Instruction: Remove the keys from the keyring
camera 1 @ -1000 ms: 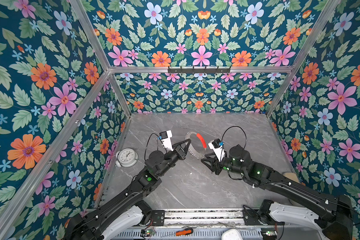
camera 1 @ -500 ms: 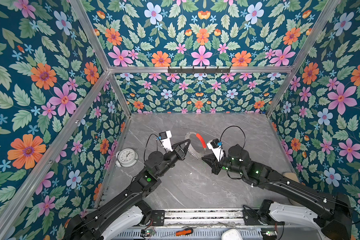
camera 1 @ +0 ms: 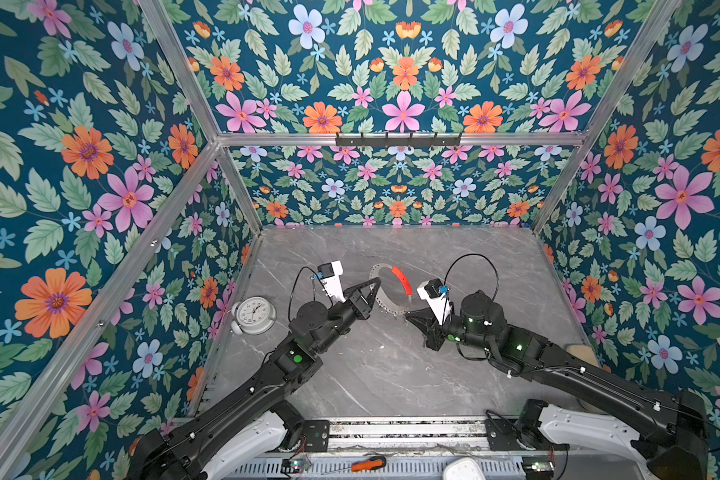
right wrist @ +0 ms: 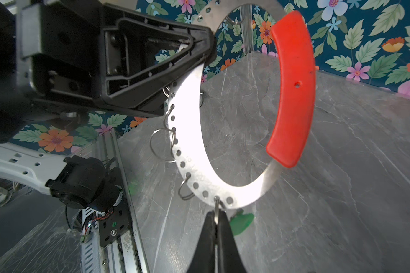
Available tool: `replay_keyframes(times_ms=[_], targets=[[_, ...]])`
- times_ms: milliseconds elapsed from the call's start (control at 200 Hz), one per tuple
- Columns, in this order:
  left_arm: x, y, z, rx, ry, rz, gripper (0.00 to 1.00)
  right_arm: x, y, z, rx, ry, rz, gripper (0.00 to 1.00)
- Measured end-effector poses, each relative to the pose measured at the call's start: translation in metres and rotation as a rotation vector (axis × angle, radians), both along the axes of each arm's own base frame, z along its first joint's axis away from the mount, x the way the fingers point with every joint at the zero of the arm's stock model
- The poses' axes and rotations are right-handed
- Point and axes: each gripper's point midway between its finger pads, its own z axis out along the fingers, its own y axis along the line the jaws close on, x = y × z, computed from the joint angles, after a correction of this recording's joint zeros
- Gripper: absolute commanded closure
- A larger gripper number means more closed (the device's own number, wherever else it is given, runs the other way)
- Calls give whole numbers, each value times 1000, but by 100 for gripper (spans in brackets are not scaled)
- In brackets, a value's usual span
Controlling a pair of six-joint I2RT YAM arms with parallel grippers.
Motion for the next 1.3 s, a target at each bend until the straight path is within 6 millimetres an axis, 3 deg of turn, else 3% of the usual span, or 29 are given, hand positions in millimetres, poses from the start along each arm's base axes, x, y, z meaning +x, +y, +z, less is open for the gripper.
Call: replay_keyframes(times_ms=[190, 370, 550, 860, 1120, 1300], targets=[[1, -3, -5, 8, 15, -11, 100, -2, -4, 4, 7, -19, -7, 100], [-1, -4, -8, 10, 19, -23, 62, -4, -8, 13, 28, -41, -11, 100], [-4, -1, -17, 21, 29, -23, 47, -6, -12, 24, 54, -61, -14, 100], [-13, 5, -31, 37, 29, -31, 42, 0, -18, 39, 56, -97, -56, 100], [-22, 2, -55, 91, 52, -79, 41, 3, -21, 43, 17, -117, -67, 100], [-29, 6, -59, 122, 18, -90, 41, 1, -25, 45, 14, -120, -73, 100]])
